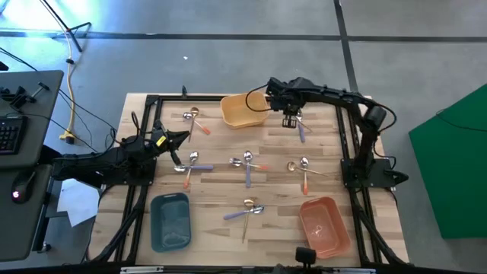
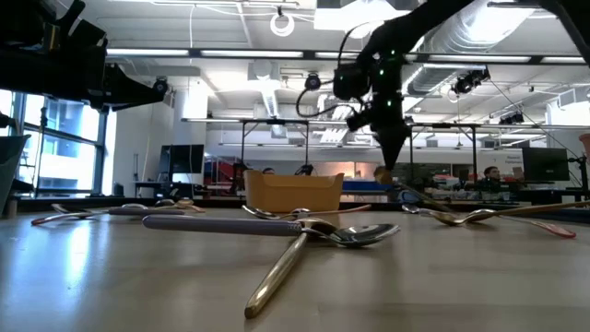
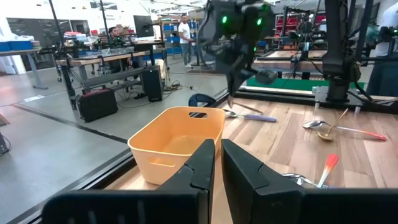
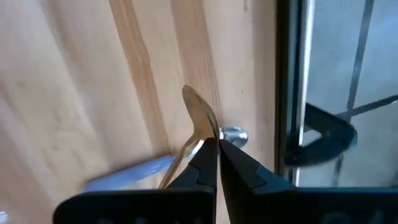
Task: Sort silverware by color (type)
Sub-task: Put the top right golden spoon into the orange bin
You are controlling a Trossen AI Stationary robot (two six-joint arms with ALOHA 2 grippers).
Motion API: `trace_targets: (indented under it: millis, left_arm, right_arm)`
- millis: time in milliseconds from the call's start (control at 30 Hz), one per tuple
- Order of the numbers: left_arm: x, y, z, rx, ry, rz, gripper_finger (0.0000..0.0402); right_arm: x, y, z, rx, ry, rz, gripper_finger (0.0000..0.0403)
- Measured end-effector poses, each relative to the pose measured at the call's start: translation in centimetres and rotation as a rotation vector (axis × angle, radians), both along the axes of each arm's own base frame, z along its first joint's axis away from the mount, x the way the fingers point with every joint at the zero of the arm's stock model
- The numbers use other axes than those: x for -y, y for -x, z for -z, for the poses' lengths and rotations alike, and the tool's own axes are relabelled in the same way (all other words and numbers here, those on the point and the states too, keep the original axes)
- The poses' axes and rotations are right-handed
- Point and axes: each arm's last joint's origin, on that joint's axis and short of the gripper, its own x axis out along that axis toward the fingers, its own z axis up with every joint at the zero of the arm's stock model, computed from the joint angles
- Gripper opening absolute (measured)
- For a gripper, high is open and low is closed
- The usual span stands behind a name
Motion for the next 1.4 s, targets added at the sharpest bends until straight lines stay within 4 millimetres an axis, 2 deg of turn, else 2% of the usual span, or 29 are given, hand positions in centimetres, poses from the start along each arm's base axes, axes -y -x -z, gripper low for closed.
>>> trace_targets:
  millis: [233, 400, 567, 800, 1100, 1400]
  left_arm:
    - [0.0, 0.0, 0.0, 0.002, 0.003, 0.000, 0.0021]
    - [0.0, 0.0, 0.0, 0.003, 0.004, 0.000, 0.0021]
    - [0.0, 0.0, 0.0, 0.010, 0.017, 0.000, 0.0021]
    - [0.0, 0.0, 0.0, 0.013, 0.016, 0.000, 0.0021]
    - [0.0, 0.0, 0.0, 0.025, 0.040, 0.001, 0.0021]
    - [0.0, 0.0, 0.0, 0.037, 0.059, 0.001, 0.0021]
  right_arm:
    - [-2.5, 2.1, -4.1, 0.136, -0.129, 0.131, 0.0000]
    - [-5.4, 3.8, -7.3, 0.208, -0.179, 0.191, 0.0000]
    - [-9.5, 5.4, -10.4, 0.297, -0.230, 0.214, 0.0000]
    - [-16.9, 6.9, -13.5, 0.424, -0.368, 0.182, 0.0000]
    - [-26.3, 9.5, -14.3, 0.314, -0.570, 0.272, 0.0000]
    - [-32.9, 10.1, -12.6, 0.170, -0.559, 0.349, 0.0000]
